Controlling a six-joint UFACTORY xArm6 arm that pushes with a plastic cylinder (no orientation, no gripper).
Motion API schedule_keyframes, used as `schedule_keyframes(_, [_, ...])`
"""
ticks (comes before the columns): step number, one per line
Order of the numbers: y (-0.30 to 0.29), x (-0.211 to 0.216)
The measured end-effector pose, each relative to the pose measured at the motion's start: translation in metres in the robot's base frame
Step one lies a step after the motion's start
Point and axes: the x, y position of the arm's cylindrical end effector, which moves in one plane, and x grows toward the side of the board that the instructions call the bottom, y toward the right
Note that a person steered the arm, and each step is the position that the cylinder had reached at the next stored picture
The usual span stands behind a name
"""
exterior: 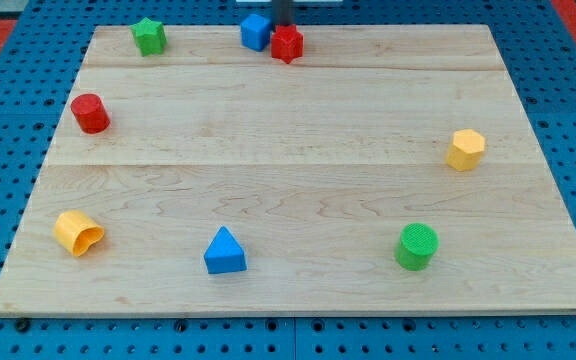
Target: Push the red star into the cube
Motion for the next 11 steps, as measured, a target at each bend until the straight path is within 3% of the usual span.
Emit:
schedule_keyframes(2, [-0.054,0.030])
schedule_keyframes(3, [-0.036,0.003])
schedule_keyframes(4, [0.019,0.000])
schedule_keyframes(5, [0.124,0.000])
schedule_keyframes(6, [0.156,0.033])
schedule_keyframes(8, [0.022,0.039])
schedule_keyframes(9, [0.006,0.037])
schedule_keyframes(10, [0.004,0.009])
schedule_keyframes(11, [-0.035,0.037])
